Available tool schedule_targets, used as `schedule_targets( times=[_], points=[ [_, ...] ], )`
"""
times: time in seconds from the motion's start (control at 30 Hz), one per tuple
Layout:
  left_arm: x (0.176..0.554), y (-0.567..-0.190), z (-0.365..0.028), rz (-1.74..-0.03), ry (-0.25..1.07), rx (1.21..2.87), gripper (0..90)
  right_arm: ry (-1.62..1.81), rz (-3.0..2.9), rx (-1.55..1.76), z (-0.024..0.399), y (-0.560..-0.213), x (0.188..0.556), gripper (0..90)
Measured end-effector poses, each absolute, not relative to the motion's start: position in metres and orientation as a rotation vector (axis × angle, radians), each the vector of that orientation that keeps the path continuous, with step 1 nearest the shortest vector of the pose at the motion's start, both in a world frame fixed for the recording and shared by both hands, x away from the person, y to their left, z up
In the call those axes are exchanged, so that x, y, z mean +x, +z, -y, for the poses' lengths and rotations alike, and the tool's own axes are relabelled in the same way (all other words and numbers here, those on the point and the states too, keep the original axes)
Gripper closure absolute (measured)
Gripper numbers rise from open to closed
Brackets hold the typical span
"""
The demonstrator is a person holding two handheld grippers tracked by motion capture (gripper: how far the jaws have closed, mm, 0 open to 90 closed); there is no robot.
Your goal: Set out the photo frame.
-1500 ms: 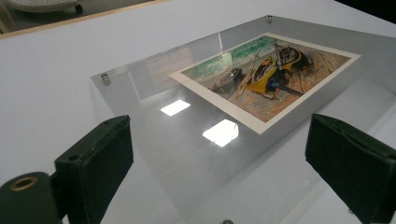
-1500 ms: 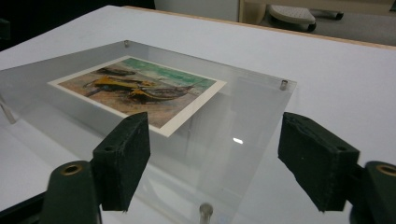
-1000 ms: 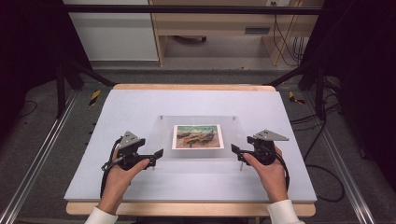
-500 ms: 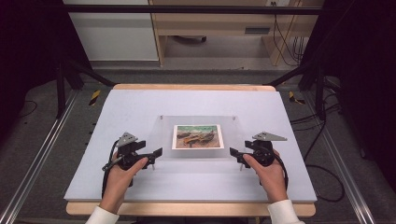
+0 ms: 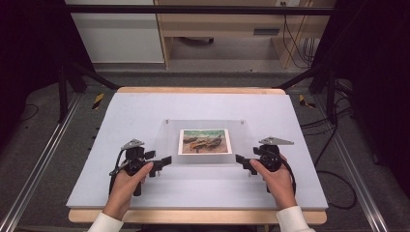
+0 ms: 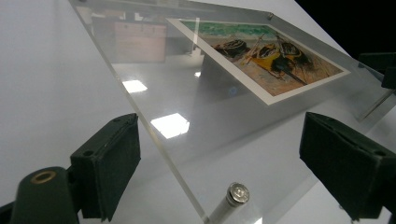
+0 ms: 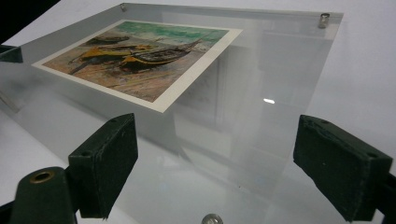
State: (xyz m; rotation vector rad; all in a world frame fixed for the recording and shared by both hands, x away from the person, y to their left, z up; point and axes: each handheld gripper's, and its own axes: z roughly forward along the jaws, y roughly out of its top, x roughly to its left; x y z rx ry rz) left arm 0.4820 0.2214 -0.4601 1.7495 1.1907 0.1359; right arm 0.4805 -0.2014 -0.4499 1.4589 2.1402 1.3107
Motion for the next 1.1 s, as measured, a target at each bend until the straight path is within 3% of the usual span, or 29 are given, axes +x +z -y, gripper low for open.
schedule_targets(
  times=[0.17,0.53,1.1],
  points=[
    [0.486,-0.465,-0.218,-1.191,0.051,1.723,12.0,1.334,-2.147,1.485,0.204,-0.451,0.481,13.0],
    [0.492,-0.468,-0.218,-1.184,0.034,1.721,12.0,1.418,-2.158,1.554,0.209,-0.459,0.484,8.7],
    [0.494,-0.468,-0.219,-1.172,0.028,1.730,12.9,1.448,-2.171,1.605,0.207,-0.460,0.484,10.2]
  ],
)
